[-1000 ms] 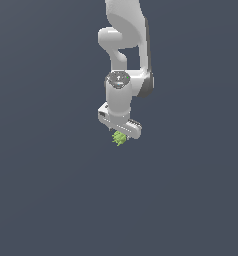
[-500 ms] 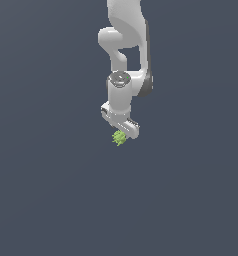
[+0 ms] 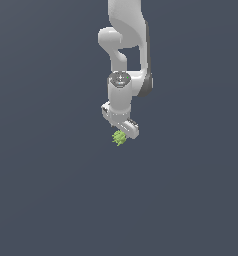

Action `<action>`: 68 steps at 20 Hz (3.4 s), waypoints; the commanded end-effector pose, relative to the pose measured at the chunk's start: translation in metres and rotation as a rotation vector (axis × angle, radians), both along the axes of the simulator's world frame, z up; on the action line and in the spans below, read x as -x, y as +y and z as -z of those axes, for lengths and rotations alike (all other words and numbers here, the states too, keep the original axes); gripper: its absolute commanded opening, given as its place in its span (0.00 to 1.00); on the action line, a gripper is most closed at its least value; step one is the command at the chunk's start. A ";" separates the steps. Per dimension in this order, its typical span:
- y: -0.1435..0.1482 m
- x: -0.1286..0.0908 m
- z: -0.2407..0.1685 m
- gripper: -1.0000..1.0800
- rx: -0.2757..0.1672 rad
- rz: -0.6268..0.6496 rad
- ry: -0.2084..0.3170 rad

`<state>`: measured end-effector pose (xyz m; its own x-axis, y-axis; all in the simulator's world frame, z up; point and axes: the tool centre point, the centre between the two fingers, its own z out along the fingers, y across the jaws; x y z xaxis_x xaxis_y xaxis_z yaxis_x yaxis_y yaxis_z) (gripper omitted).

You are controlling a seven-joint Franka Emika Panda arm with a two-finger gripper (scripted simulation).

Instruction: Pick up the object and move it to a goal position.

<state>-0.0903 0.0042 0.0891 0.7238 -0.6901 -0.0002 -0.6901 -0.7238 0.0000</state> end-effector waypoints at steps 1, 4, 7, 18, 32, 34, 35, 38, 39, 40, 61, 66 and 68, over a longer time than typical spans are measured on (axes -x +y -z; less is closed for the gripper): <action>0.000 0.000 0.004 0.96 0.000 0.001 0.000; 0.000 0.001 0.013 0.96 0.000 0.001 0.000; 0.000 0.001 0.028 0.96 0.000 0.003 0.000; 0.000 0.001 0.049 0.00 0.000 0.005 0.000; 0.007 0.002 0.043 0.00 0.000 0.004 -0.002; 0.013 0.004 0.038 0.00 0.000 0.004 -0.002; 0.016 0.005 0.035 0.00 0.000 0.004 -0.002; 0.030 0.009 0.022 0.00 0.000 0.004 -0.002; 0.036 0.011 0.018 0.00 0.000 0.004 -0.002; 0.042 0.012 0.013 0.00 0.000 0.004 -0.002; 0.205 0.054 -0.130 0.00 0.003 0.005 -0.002; 0.224 0.058 -0.146 0.00 0.002 0.005 -0.001; 0.227 0.058 -0.149 0.00 0.001 0.005 -0.001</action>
